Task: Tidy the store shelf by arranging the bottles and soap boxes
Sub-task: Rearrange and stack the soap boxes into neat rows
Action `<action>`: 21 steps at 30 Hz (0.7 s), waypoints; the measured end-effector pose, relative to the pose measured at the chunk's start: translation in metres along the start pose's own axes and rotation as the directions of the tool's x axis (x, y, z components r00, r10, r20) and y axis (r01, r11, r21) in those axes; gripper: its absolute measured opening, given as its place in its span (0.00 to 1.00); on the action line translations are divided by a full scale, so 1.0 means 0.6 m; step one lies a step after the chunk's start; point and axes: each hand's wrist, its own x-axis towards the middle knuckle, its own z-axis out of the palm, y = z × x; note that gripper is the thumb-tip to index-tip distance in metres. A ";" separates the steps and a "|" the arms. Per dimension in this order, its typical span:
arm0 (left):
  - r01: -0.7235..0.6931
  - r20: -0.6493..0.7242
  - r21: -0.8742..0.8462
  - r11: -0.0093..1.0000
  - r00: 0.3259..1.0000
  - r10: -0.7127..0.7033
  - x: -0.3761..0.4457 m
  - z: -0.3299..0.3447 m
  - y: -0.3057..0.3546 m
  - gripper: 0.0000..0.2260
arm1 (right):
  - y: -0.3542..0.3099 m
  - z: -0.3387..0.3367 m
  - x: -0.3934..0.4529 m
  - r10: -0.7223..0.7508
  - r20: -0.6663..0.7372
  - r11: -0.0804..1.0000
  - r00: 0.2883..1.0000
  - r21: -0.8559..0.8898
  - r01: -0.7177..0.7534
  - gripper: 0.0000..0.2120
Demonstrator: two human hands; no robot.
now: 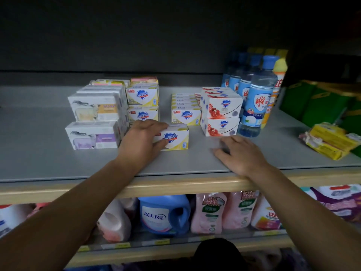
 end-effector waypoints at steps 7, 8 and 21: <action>0.050 0.047 0.073 0.996 0.997 -0.053 0.059 0.056 0.020 0.18 | 0.006 0.009 0.005 -0.014 -0.031 1.000 0.999 0.019 0.015 0.31; 0.057 0.045 0.078 0.995 0.997 -0.061 0.068 0.066 0.023 0.18 | 0.007 0.009 0.005 -0.017 -0.034 1.000 0.999 0.019 0.018 0.30; 0.119 0.012 0.105 0.987 0.993 -0.121 0.140 0.143 0.012 0.20 | 0.011 0.011 0.008 -0.039 -0.043 0.998 0.998 0.050 0.041 0.31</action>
